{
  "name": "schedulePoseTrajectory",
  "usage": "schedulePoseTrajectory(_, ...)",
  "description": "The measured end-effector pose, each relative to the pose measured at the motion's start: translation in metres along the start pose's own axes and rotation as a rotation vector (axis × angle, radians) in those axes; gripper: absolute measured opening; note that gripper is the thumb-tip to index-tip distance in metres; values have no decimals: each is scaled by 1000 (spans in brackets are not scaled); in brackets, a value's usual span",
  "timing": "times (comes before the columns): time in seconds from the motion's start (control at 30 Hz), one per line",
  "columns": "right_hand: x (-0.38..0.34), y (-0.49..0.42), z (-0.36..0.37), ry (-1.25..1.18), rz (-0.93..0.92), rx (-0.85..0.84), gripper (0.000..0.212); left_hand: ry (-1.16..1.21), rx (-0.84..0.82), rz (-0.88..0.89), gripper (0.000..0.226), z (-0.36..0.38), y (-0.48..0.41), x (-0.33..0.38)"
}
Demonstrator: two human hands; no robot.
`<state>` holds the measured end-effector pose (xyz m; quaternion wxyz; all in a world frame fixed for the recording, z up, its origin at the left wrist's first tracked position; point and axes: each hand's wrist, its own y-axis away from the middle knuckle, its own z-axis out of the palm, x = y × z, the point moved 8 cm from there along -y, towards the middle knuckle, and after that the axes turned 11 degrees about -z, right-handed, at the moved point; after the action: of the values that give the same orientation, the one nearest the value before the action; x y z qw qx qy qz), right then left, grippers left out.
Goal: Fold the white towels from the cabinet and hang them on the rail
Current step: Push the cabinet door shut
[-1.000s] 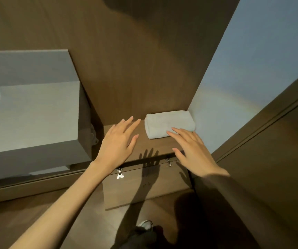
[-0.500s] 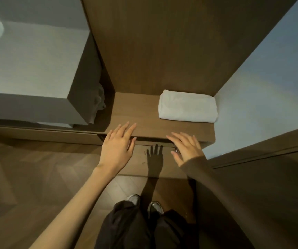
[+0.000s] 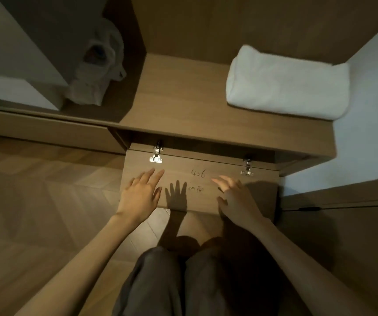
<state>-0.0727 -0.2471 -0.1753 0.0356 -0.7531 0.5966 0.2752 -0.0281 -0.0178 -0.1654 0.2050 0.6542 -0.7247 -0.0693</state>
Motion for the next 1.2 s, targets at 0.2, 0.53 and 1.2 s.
schedulePoseTrajectory(0.2,88,-73,140,77,-44,-30,63,-108,-52,77,61,166,-92,-24)
schedulePoseTrajectory(0.53,184,-125,307,181,5,-215,82,-325,-117,157,104,355,-167,-39)
schedulePoseTrajectory(1.2,166,-105,339,514,92,-335,125,-531,56,140,128,369,-153,-43)
